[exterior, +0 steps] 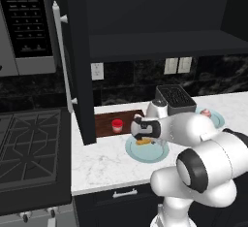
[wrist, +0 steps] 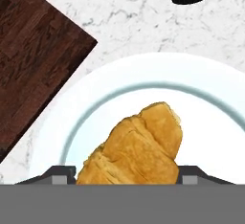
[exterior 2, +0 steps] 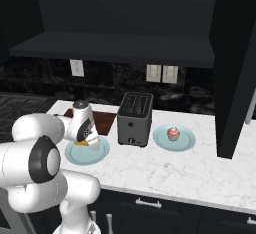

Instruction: From the different types of pastries on the counter, select a croissant and place it on the cutting board. Then retrieve a jar of jam from the cabinet and place it alongside the croissant on the cutting board.

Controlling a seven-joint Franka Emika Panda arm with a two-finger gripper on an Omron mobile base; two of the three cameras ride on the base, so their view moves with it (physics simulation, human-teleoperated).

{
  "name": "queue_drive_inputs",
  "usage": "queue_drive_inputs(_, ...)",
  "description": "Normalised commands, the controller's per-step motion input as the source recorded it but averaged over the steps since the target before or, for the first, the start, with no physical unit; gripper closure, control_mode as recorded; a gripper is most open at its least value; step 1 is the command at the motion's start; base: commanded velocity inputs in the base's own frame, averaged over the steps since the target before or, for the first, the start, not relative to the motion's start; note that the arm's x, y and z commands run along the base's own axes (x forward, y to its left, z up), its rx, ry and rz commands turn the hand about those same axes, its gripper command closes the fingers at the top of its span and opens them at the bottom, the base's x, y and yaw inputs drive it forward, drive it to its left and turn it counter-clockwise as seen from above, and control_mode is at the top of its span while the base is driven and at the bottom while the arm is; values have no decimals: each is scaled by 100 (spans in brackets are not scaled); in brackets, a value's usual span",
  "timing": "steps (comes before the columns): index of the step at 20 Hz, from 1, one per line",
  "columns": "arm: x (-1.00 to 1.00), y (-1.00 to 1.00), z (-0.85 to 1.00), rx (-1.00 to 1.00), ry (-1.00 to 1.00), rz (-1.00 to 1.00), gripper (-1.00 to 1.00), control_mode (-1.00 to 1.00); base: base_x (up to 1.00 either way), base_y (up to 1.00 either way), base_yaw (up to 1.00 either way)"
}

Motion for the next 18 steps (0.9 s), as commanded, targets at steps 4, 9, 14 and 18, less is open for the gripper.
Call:
queue_drive_inputs(4,55,27,46,-9,0,-1,100,-100,0,0,0)
queue_drive_inputs(9,69,3,72,-13,-1,-1,100,-100,0,0,0)
queue_drive_inputs(14,15,-10,12,-1,0,0,100,-100,0,0,0)
queue_drive_inputs(18,14,-16,0,19,9,0,100,-100,0,0,0)
